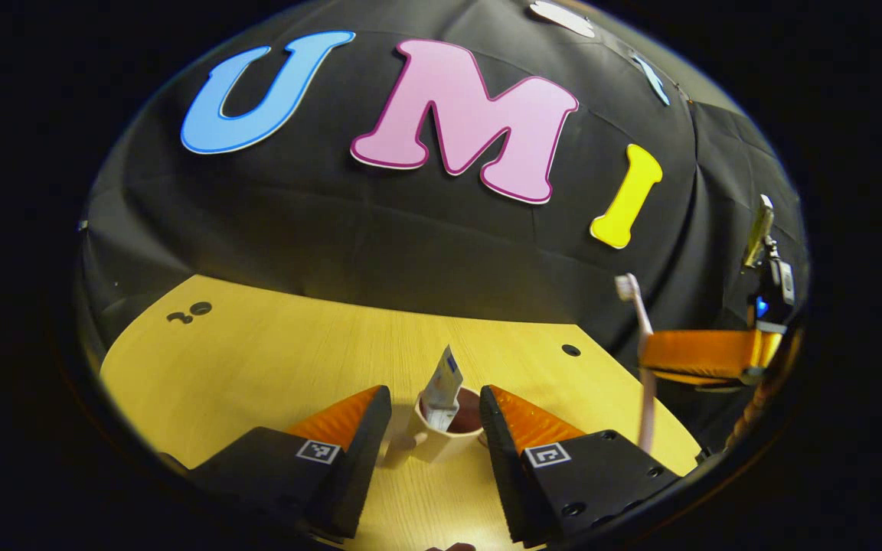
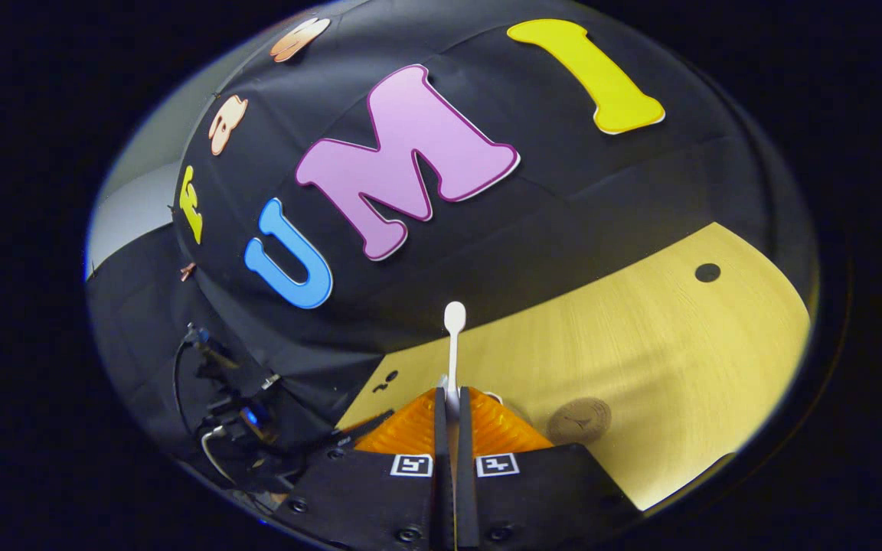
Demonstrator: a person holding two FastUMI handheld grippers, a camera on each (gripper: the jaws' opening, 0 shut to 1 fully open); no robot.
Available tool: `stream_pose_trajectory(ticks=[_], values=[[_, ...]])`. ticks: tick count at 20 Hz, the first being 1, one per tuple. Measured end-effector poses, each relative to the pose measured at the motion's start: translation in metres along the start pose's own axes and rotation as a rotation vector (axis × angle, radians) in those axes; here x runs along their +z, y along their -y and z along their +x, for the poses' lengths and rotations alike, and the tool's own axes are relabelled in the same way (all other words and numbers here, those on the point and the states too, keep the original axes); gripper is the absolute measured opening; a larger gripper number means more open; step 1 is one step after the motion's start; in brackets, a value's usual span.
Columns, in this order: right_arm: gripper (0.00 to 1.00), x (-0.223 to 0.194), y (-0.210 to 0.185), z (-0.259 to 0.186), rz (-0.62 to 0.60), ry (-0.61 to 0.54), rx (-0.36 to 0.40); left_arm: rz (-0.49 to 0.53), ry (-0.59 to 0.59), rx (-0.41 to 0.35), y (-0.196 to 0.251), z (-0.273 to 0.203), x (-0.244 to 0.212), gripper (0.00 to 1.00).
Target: Put the toothbrush and toothpaste on the desktop into the cup, then pick up the cup and place it on the coaster on the desktop.
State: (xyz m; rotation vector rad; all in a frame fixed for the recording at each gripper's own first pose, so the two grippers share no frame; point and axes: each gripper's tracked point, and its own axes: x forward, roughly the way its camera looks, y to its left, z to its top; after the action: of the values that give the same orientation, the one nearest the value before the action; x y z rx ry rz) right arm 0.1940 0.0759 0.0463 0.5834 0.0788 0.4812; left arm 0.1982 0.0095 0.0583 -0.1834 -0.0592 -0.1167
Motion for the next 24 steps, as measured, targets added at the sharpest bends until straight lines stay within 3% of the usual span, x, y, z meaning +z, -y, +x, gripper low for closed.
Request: stream_pose_trajectory(ticks=[8, 19, 24], values=[[0.06, 0.022, -0.009, 0.060, 0.001, 0.115, 0.066, -0.037, -0.040, 0.039, -0.009, -0.067, -0.022, 0.72], [0.06, -0.004, 0.024, 0.128, -0.005, 0.149, 0.075, -0.026, -0.109, 0.088, 0.000, -0.112, -0.053, 0.72], [0.06, -0.031, 0.039, 0.147, -0.070, 0.125, 0.081, -0.032, -0.149, 0.116, 0.001, -0.123, -0.071, 0.72]])
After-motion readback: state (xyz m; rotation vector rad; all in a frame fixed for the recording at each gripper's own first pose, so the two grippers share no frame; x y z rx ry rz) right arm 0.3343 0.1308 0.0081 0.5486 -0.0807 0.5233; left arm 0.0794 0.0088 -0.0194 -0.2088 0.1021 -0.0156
